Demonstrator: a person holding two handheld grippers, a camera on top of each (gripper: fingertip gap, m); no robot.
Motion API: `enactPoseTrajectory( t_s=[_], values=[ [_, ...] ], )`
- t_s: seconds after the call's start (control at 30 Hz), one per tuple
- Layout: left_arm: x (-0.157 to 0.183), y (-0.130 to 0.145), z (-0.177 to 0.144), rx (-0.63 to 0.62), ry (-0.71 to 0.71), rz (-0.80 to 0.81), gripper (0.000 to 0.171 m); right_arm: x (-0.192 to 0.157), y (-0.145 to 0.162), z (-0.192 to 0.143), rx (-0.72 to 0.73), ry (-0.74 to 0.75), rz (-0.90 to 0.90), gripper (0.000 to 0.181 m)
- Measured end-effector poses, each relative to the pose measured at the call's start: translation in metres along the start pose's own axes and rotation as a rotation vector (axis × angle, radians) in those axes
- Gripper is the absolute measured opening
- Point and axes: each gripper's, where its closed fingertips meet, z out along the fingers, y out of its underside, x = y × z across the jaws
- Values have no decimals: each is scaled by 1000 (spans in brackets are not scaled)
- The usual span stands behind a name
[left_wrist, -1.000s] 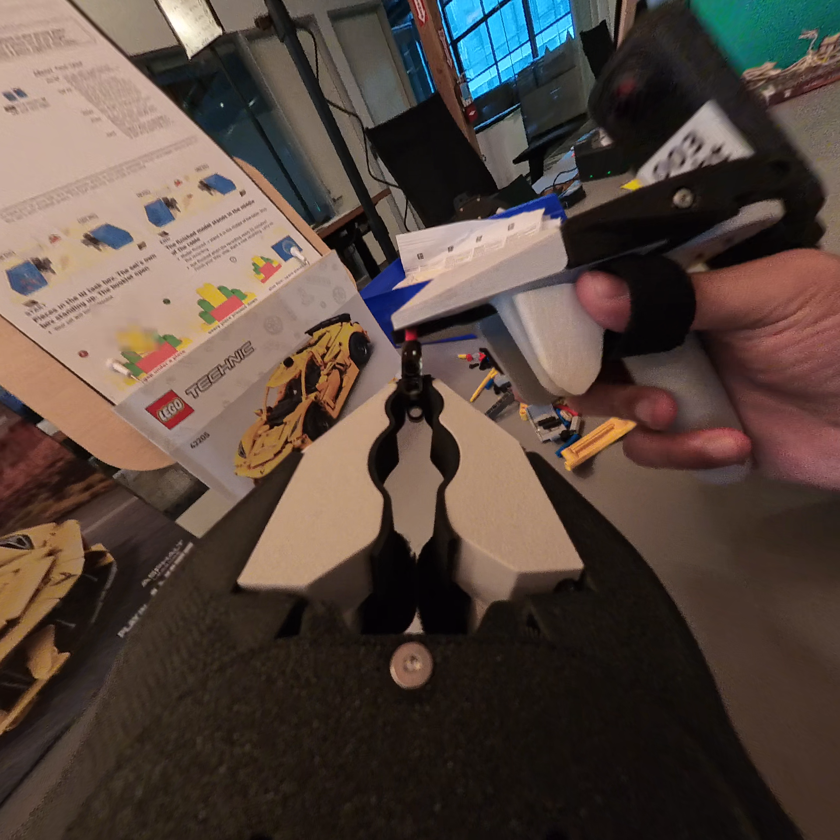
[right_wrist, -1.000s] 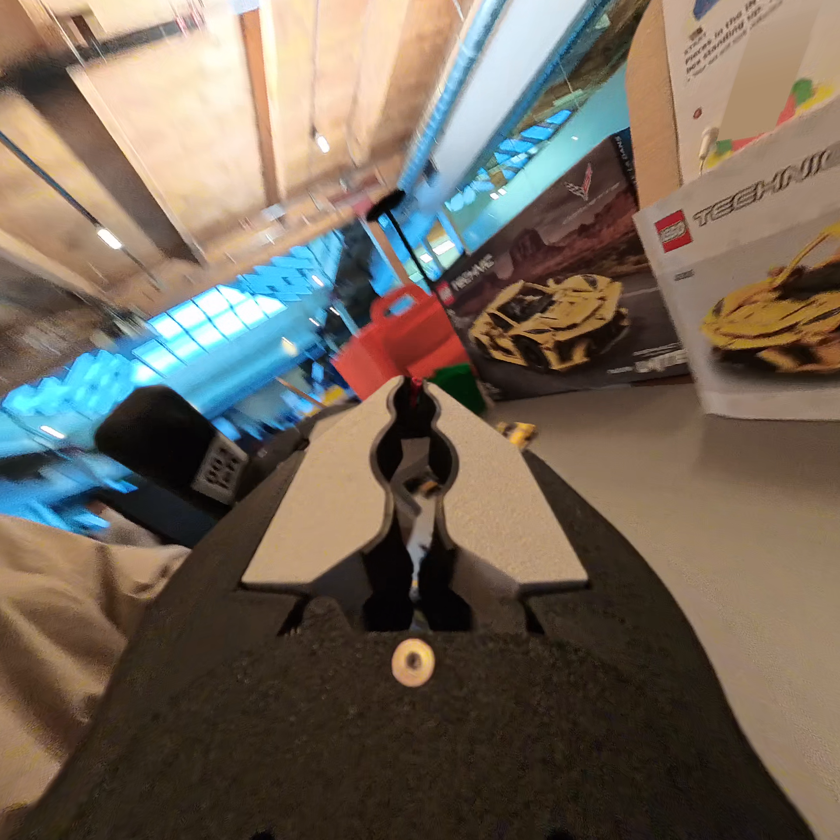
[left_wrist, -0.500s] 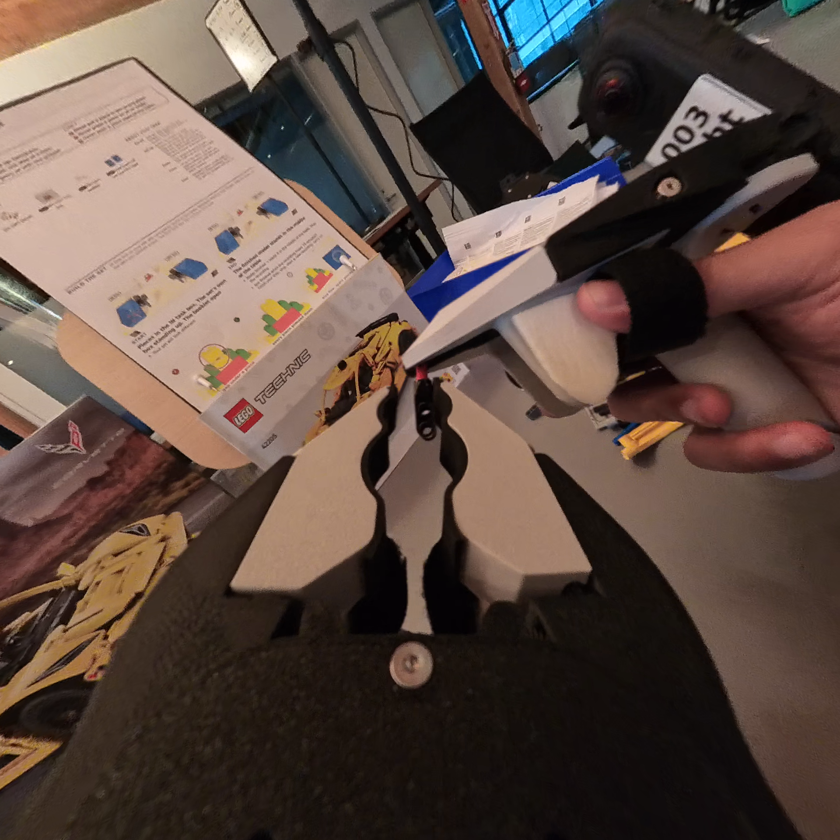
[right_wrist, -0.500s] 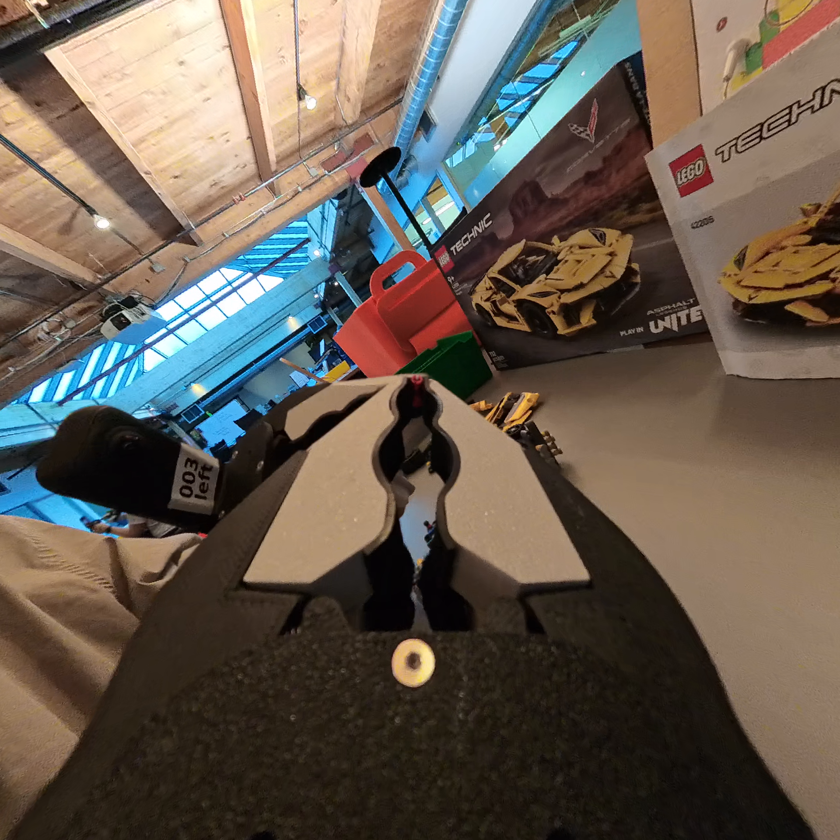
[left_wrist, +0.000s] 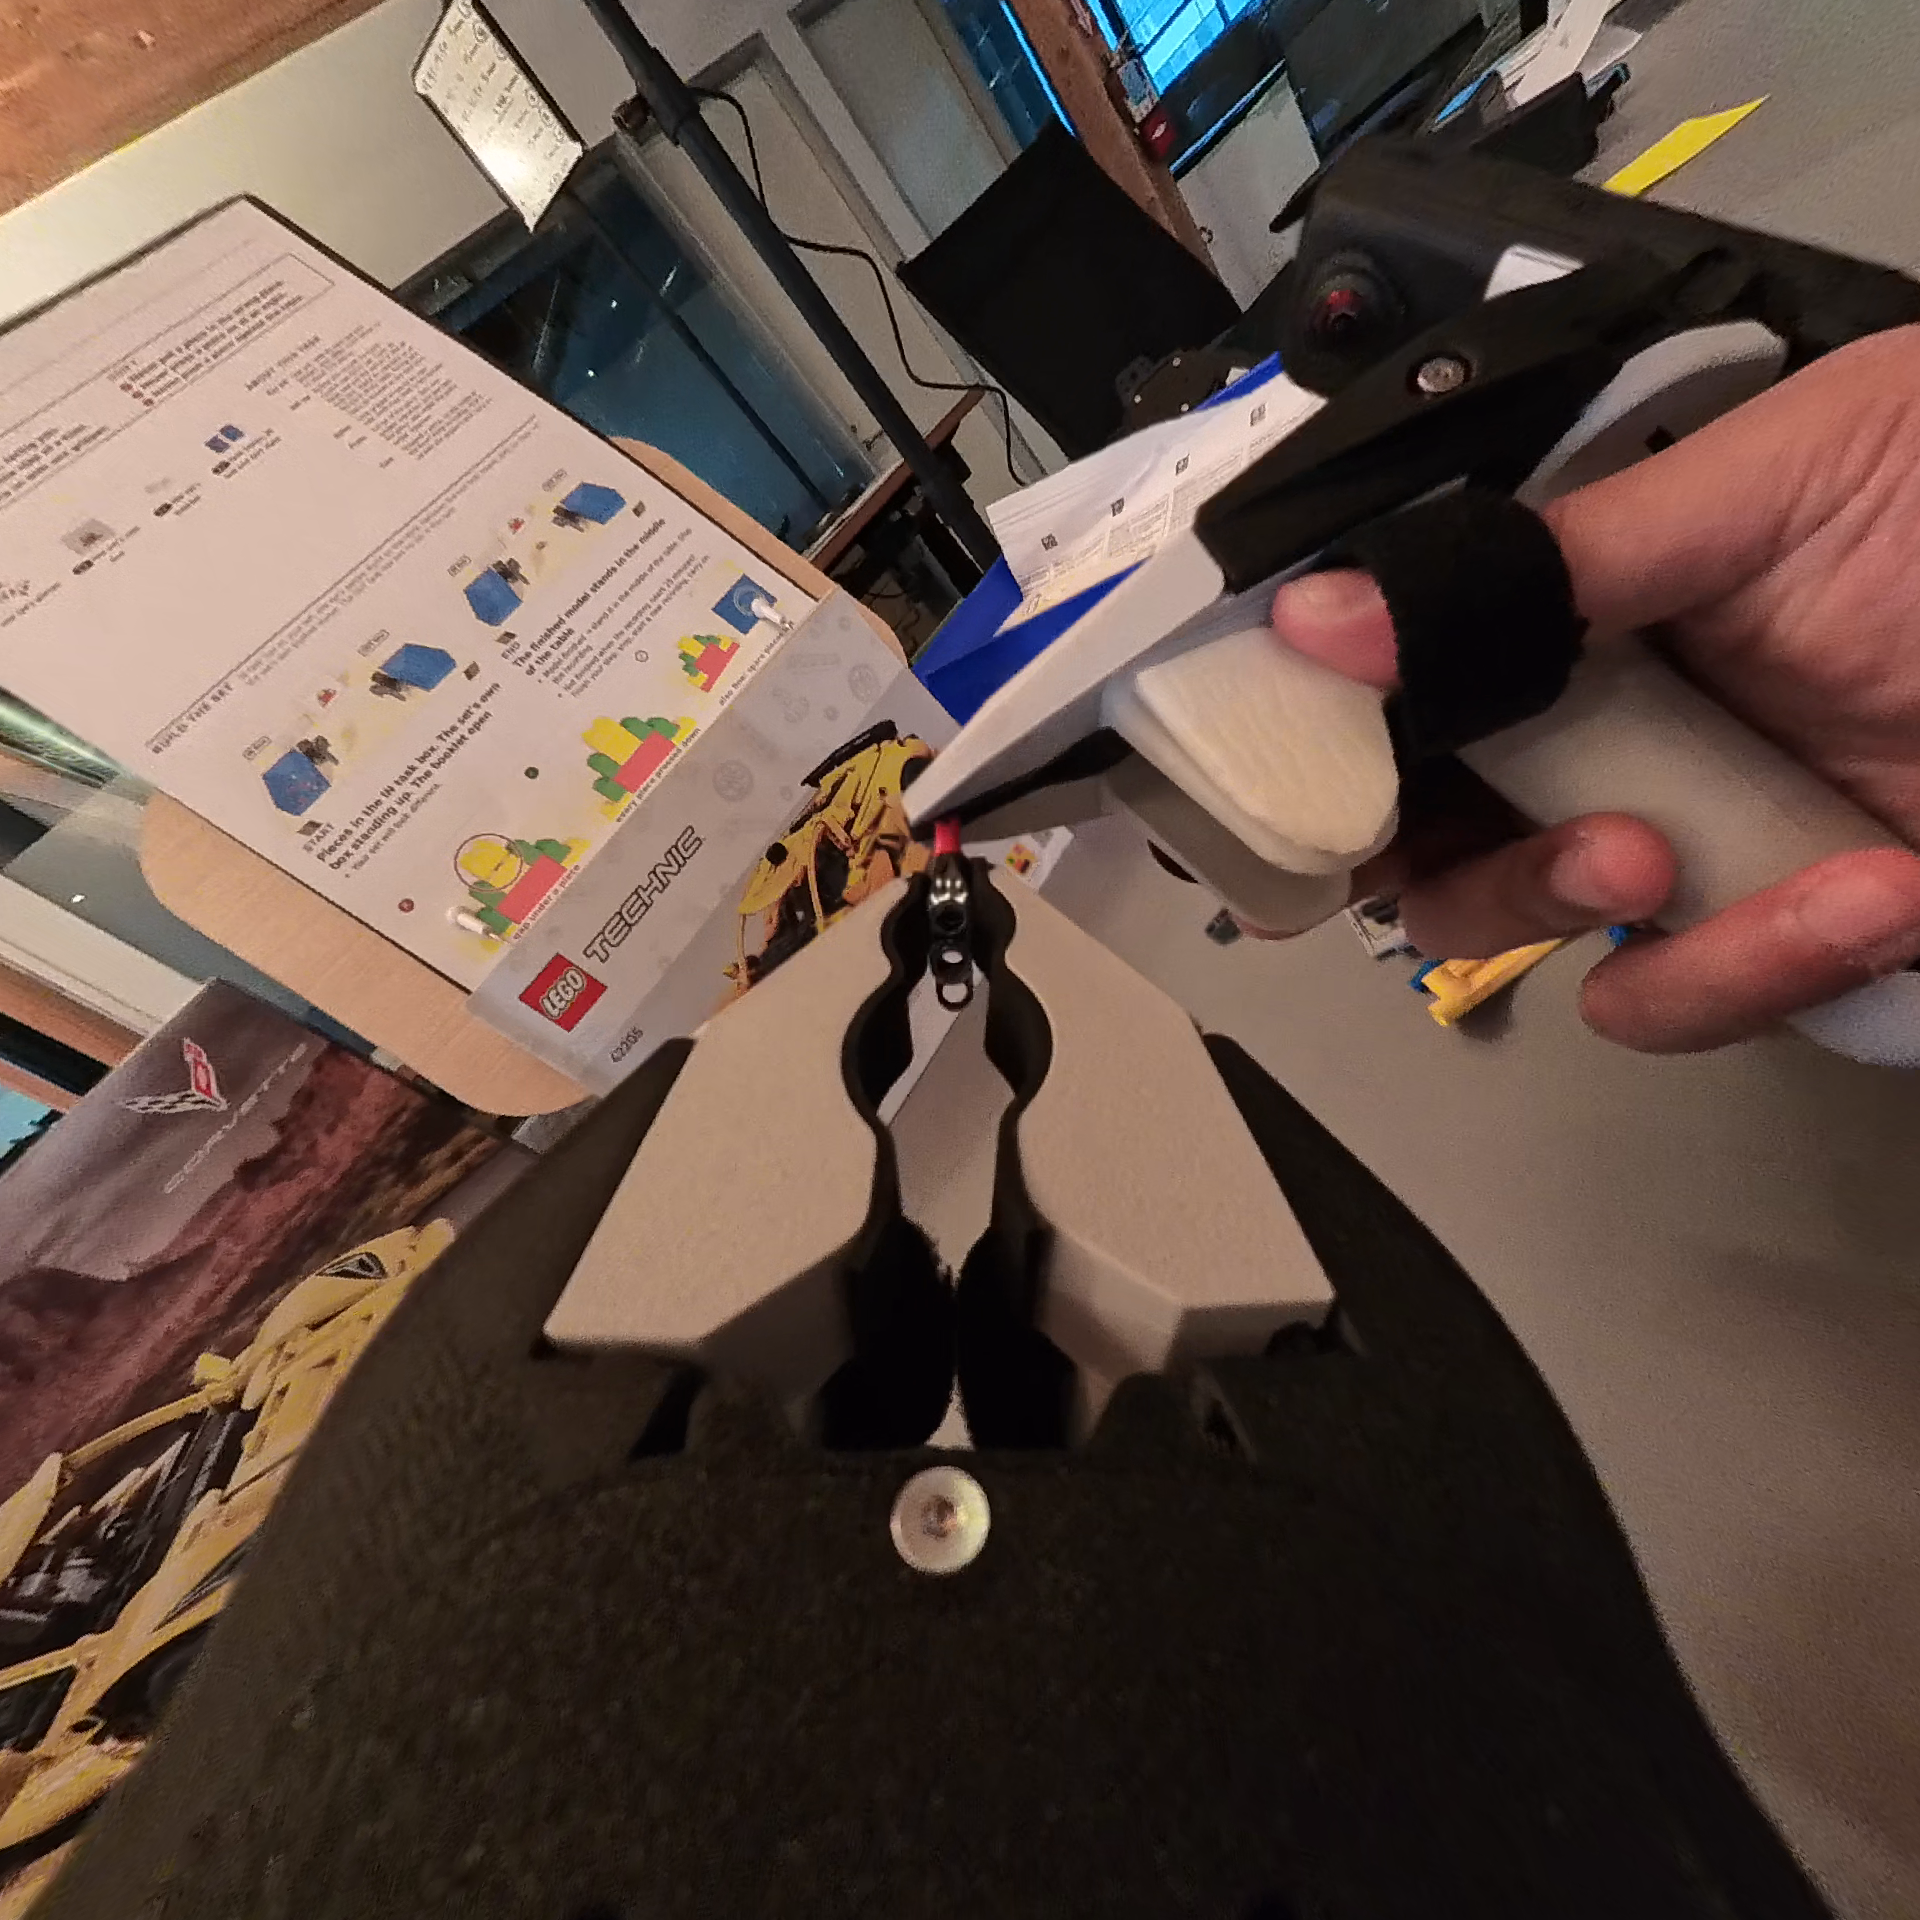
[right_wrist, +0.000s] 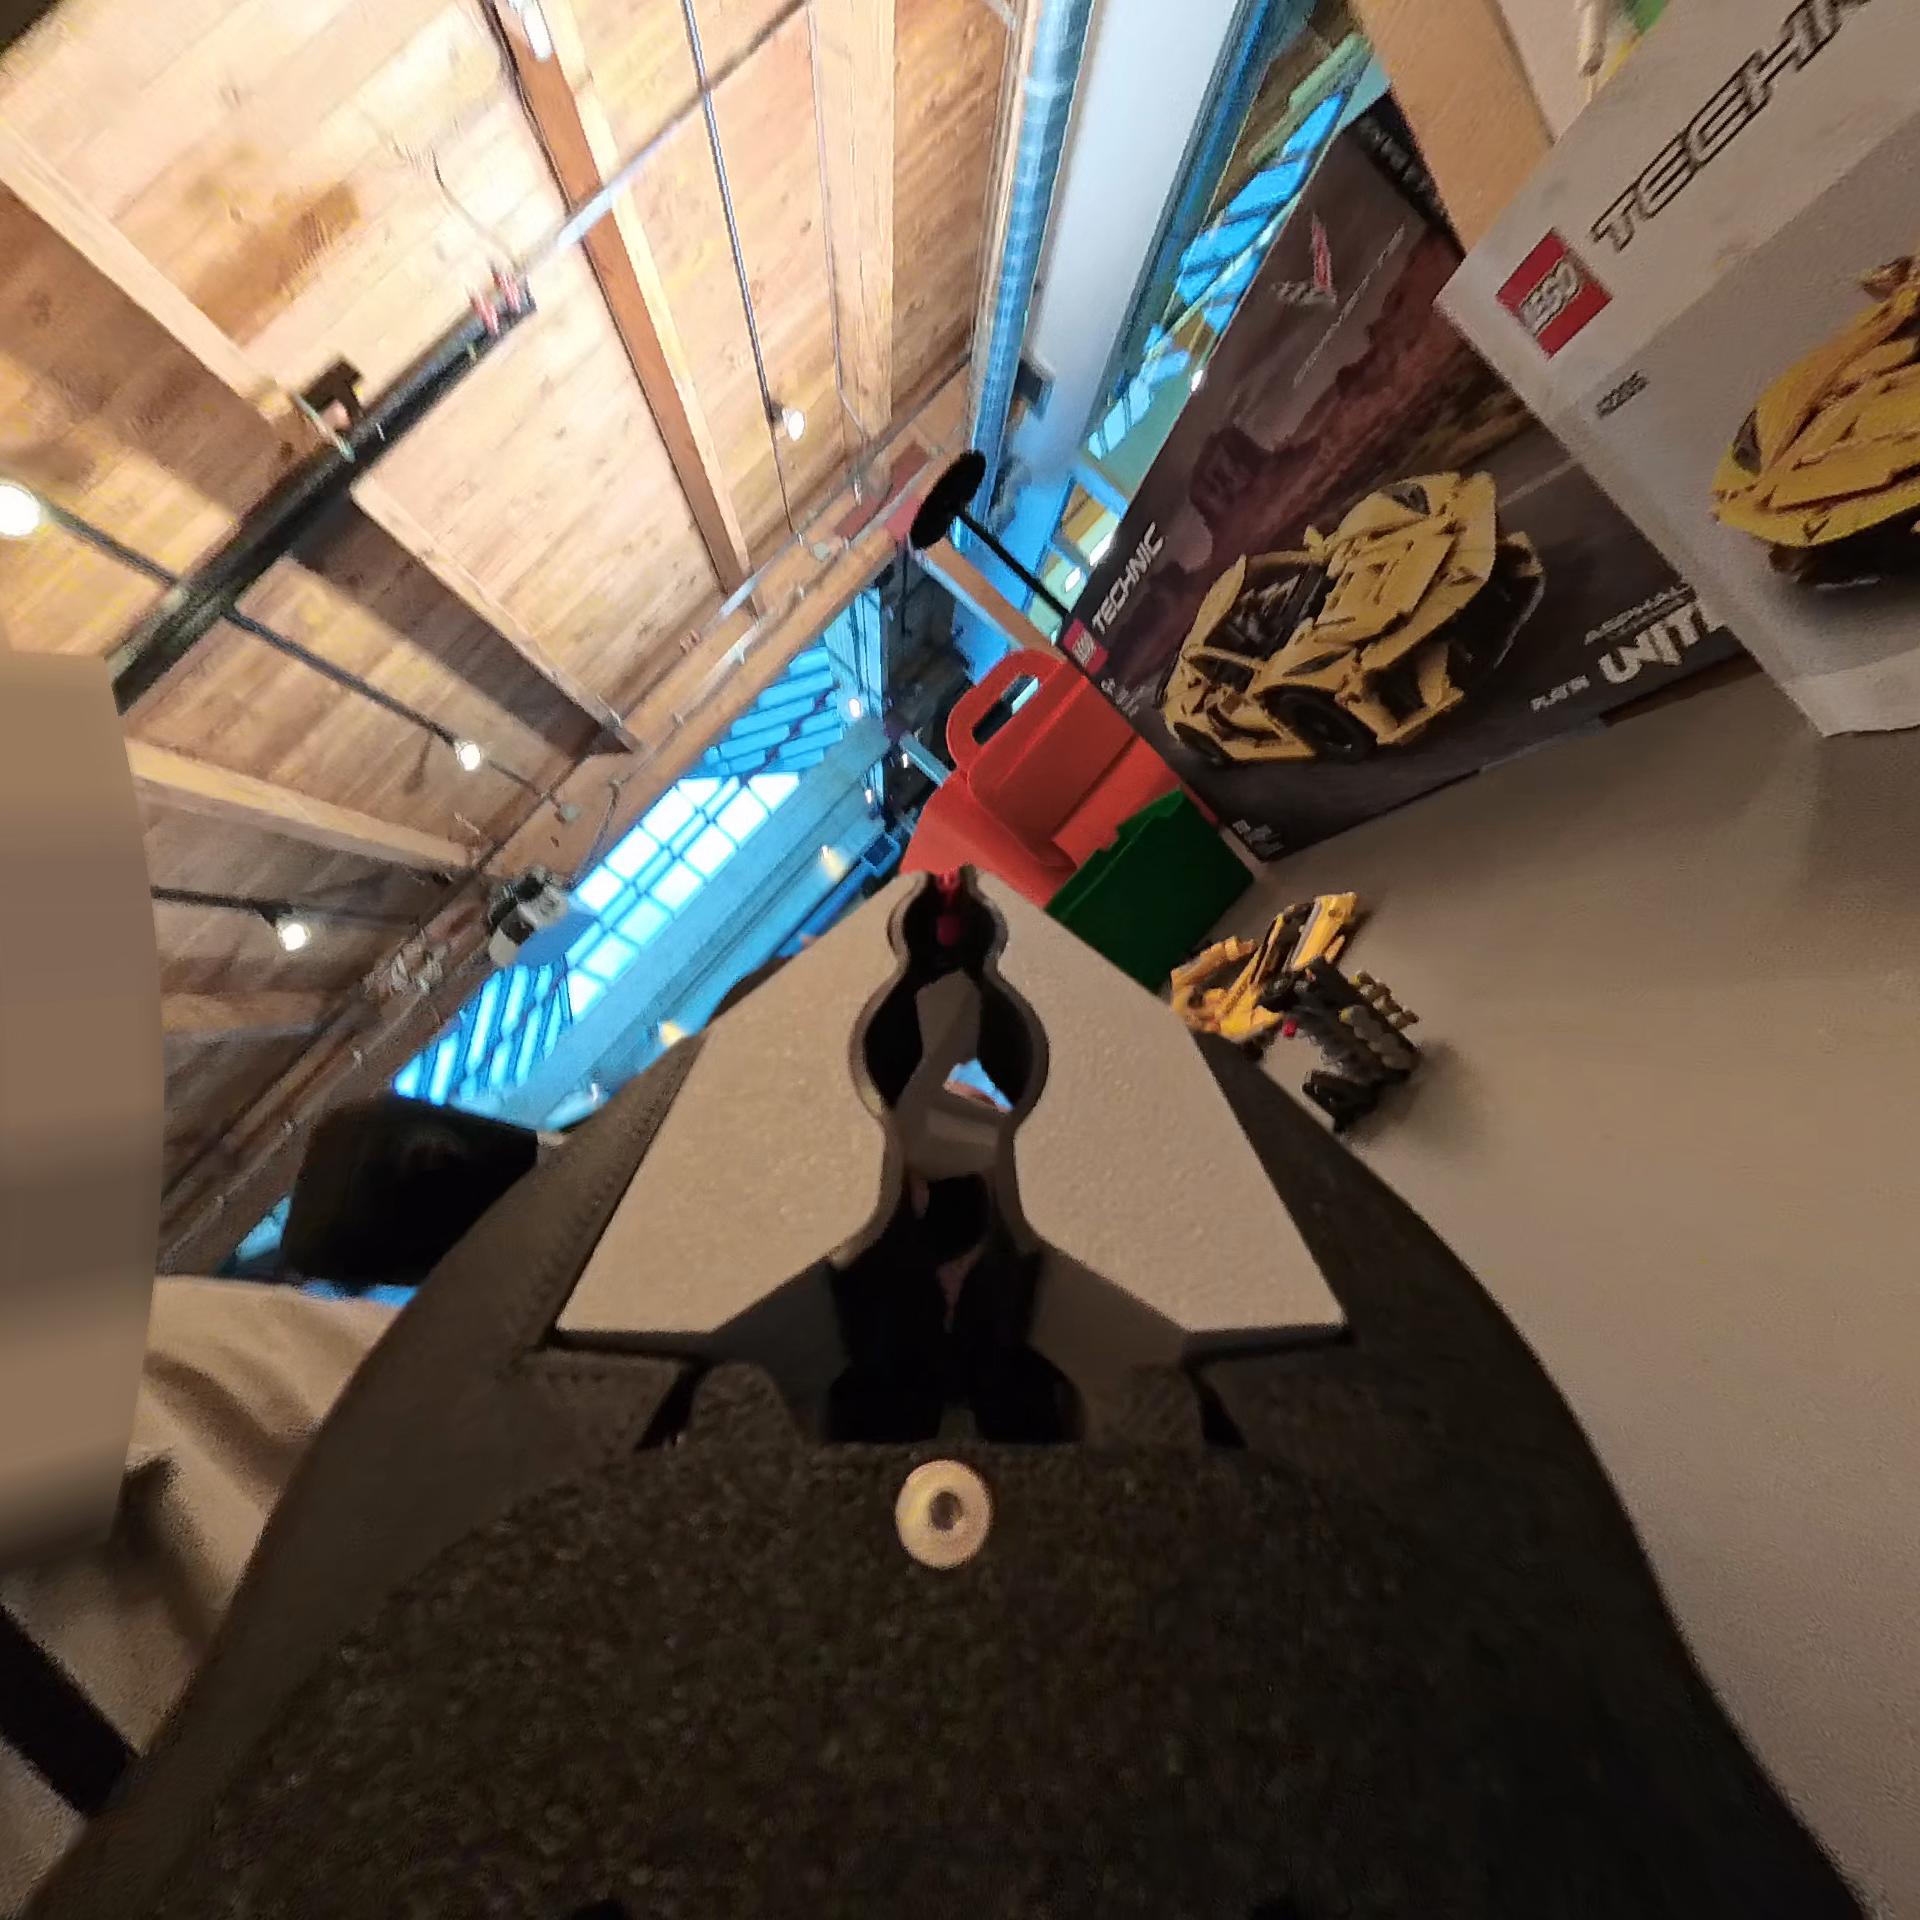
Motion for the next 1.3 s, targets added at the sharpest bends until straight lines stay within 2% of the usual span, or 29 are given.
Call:
enactPoseTrajectory(
  t_s=[0.03, 0.07, 0.1, 0.13, 0.2, 0.23, 0.3, 0.33, 0.37, 0.43, 0.47, 0.53, 0.57, 0.67, 0.73, 0.8, 0.87, 0.93, 1.0, 1.07, 1.1, 1.13, 1.17, 1.3],
  values=[
    [-6, 6, -1, -22, -26, -6, 7, 2, -36, -18, 217, -4, 39, 2],
    [-14, 16, -4, -35, -43, -35, 6, 9, -79, -53, 395, -21, 113, 2],
    [-21, 25, -6, -49, -43, -106, 7, 15, -111, -89, 505, 0, 114, 0],
    [-23, 26, -5, -50, -13, -200, 7, 14, -124, -108, 503, 74, 16, 1],
    [-22, 8, -4, 46, 44, -324, 7, 14, -113, -98, 221, 236, -186, 2],
    [-21, 6, -1, 56, 70, -376, 7, 34, -105, -100, 72, 408, -282, 3],
    [-11, 11, 5, 75, 207, -546, 7, 82, -101, -135, -168, 823, -485, 3],
    [-7, 14, 5, 96, 278, -658, 7, 98, -98, -156, -289, 983, -539, 3],
    [-5, 18, 4, 104, 339, -773, 7, 108, -99, -175, -353, 1099, -585, 2],
    [-6, 22, 1, 128, 436, -992, 7, 124, -94, -203, -476, 1239, -618, 5],
    [-9, 20, -1, 158, 478, -1093, 7, 131, -91, -212, -512, 1279, -616, 14],
    [-13, 11, -7, 228, 578, -1253, 7, 136, -88, -215, -515, 1277, -619, 27],
    [-14, 9, -9, 249, 602, -1295, 7, 132, -91, -210, -463, 1250, -639, 29],
    [-11, 6, -13, 273, 678, -1377, 7, 107, -94, -182, -336, 1092, -732, 36],
    [-7, 4, -13, 278, 729, -1441, 7, 74, -66, -132, -328, 802, -797, 40],
    [-2, 4, -12, 271, 751, -1471, 7, 32, -18, -77, -333, 459, -858, 51],
    [5, 2, -13, 260, 795, -1479, 7, 13, 17, -47, -350, 336, -991, 52],
    [9, 0, -12, 252, 813, -1498, 7, 8, 31, -32, -327, 359, -1062, 43],
    [15, -2, -13, 241, 833, -1505, 7, 6, 35, -23, -300, 371, -1155, 41],
    [22, -1, -12, 203, 819, -1462, 7, 10, 43, -19, -348, 391, -1189, 42],
    [25, -1, -12, 191, 811, -1428, 7, 12, 46, -19, -369, 402, -1193, 36],
    [28, -1, -12, 182, 807, -1401, 7, 15, 39, -22, -350, 465, -1219, 20],
    [30, -1, -11, 169, 800, -1381, 7, 16, 36, -24, -344, 486, -1254, 15],
    [37, 6, -10, 106, 759, -1310, 7, 24, 38, -28, -338, 510, -1259, 10]
  ],
)
